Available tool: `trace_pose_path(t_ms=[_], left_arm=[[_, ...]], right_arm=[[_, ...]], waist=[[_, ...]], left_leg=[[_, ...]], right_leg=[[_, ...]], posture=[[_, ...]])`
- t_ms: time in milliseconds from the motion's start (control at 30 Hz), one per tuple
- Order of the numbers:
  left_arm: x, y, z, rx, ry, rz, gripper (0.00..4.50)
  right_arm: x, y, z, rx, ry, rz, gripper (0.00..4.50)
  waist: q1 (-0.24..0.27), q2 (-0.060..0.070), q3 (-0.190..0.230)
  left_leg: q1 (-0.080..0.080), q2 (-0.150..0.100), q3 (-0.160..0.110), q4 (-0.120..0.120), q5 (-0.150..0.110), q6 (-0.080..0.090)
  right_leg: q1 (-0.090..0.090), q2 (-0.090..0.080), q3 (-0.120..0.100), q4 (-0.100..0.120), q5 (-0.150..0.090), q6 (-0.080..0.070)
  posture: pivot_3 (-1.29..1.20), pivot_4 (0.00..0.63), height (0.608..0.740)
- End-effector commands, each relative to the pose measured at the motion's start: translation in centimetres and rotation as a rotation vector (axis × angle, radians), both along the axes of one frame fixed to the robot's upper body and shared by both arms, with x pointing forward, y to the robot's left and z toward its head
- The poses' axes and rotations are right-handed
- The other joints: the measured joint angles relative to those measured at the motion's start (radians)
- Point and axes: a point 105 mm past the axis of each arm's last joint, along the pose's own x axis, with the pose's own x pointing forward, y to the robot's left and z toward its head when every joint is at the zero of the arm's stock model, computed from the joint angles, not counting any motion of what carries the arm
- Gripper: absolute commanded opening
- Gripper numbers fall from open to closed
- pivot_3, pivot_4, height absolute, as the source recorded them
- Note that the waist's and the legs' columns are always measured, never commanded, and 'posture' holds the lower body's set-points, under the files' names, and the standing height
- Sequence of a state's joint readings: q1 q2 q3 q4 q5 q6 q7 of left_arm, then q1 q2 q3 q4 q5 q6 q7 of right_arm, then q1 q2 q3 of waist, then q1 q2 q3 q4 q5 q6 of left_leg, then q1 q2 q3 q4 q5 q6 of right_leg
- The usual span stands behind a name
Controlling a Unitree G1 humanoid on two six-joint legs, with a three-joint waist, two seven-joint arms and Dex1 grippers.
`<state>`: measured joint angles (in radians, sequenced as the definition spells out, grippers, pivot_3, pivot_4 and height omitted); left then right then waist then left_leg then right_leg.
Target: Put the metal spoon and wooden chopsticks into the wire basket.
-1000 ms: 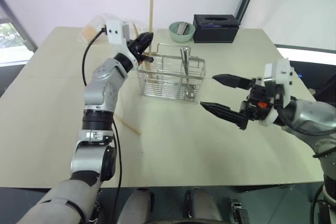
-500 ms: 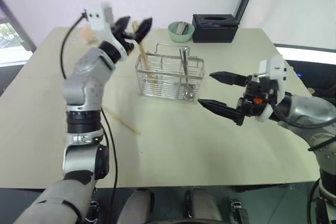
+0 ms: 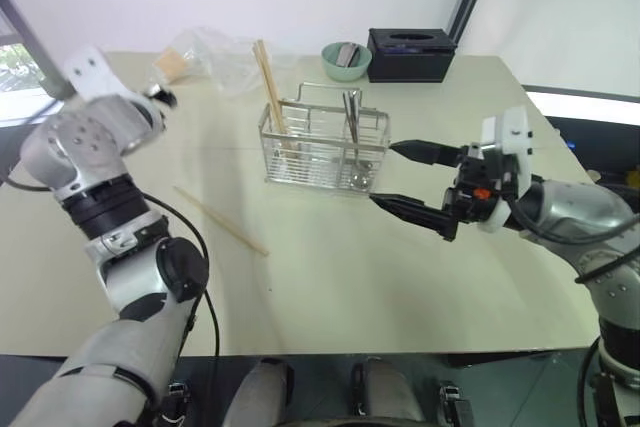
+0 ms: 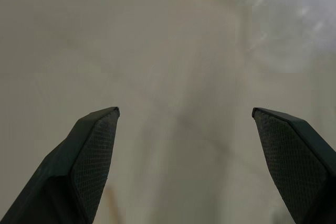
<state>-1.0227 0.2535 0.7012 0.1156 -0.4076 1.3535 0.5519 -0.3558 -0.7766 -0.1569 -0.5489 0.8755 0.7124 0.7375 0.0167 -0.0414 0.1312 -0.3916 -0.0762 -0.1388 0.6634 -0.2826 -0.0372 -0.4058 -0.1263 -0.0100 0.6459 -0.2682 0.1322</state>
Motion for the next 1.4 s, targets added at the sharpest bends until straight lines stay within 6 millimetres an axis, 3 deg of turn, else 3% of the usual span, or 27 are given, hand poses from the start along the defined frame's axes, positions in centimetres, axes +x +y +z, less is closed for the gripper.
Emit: trace_pose_path(t_ms=[33, 267, 600, 700, 733, 900, 933, 1200, 1333, 1400], left_arm=[[-0.3, -0.5, -0.7, 0.003, 0.052, 0.017, 4.27], [-0.9, -2.3, -5.8, -0.02, 0.25, -0.015, 4.27], [-1.6, -3.8, -9.5, -0.016, 0.37, -0.019, 4.27], [-1.5, -3.8, -10.3, -0.027, 0.385, -0.014, 3.46], [-1.4, -3.9, -10.4, -0.027, 0.385, -0.013, 2.93], [-1.1, -3.8, -10.2, -0.036, 0.369, 0.0, 0.28], [-1.0, -3.7, -10.2, -0.038, 0.367, 0.003, 0.07], [-0.9, -2.7, -9.8, -0.048, 0.349, 0.044, 0.07], [1.5, 0.4, -5.5, -0.021, 0.098, 0.123, 0.07], [2.9, 2.2, -2.2, -0.063, -0.092, 0.174, 0.07]], right_arm=[[-0.2, 0.2, 0.5, 0.01, -0.032, 0.016, 4.5], [-0.7, 0.7, -0.1, 0.01, -0.017, 0.026, 4.5], [-1.2, 0.6, -0.5, 0.013, -0.018, -0.008, 4.5], [-1.4, 0.6, -0.6, 0.016, -0.017, -0.015, 4.5], [-1.4, 0.6, -0.7, 0.016, -0.016, -0.016, 4.5], [-1.8, 0.4, -1.0, -0.005, -0.007, -0.008, 4.5], [-1.8, 0.3, -0.9, -0.006, -0.007, -0.008, 4.5], [-1.5, 0.2, -0.8, -0.011, -0.008, -0.006, 4.5], [-1.3, 0.2, -0.9, -0.014, -0.004, -0.002, 4.5], [-1.2, 0.1, -0.7, -0.02, -0.006, -0.001, 4.5]], waist=[[0.001, -0.001, 0.0], [-0.001, -0.001, 0.0], [-0.001, 0.0, -0.001], [0.0, 0.002, -0.002], [0.002, 0.002, -0.002], [0.027, 0.003, -0.003], [0.028, 0.003, -0.003], [0.025, 0.004, -0.003], [0.021, 0.002, -0.002], [0.022, 0.0, -0.001]], left_leg=[[0.0, 0.0, 0.0, 0.0, 0.0, 0.0], [0.0, -0.001, 0.001, 0.0, 0.0, -0.001], [0.0, 0.0, 0.002, 0.0, -0.002, -0.004], [0.001, 0.0, 0.003, 0.0, -0.002, -0.004], [0.001, 0.0, 0.003, 0.0, -0.002, -0.004], [0.002, 0.0, 0.002, 0.0, -0.002, -0.005], [0.002, 0.0, 0.002, 0.001, -0.002, -0.005], [0.002, 0.0, 0.002, 0.001, -0.002, -0.005], [0.002, 0.001, 0.002, 0.001, -0.002, -0.005], [0.0, 0.002, 0.003, 0.001, -0.001, -0.006]], right_leg=[[0.0, 0.0, 0.0, 0.0, 0.0, 0.0], [0.0, -0.002, 0.0, 0.0, 0.0, 0.0], [0.0, -0.003, 0.0, 0.0, 0.0, 0.0], [0.001, -0.003, 0.0, 0.0, 0.0, 0.0], [0.001, -0.003, 0.0, 0.0, 0.0, 0.0], [0.002, -0.003, 0.0, 0.0, 0.0, 0.001], [0.002, -0.003, 0.0, 0.0, 0.0, 0.001], [0.003, -0.003, 0.0, 0.0, 0.0, 0.001], [0.001, -0.002, 0.0, 0.0, 0.0, 0.001], [-0.001, 0.0, 0.0, 0.0, 0.0, 0.001]], posture=[[0.0, 0.15, 0.649], [0.0, 0.15, 0.649], [0.0, 0.15, 0.649], [0.0, 0.15, 0.649], [0.0, 0.15, 0.649], [0.0, 0.15, 0.649], [0.0, 0.15, 0.649], [0.0, 0.15, 0.649], [0.0, 0.15, 0.649], [0.0, 0.15, 0.649]])
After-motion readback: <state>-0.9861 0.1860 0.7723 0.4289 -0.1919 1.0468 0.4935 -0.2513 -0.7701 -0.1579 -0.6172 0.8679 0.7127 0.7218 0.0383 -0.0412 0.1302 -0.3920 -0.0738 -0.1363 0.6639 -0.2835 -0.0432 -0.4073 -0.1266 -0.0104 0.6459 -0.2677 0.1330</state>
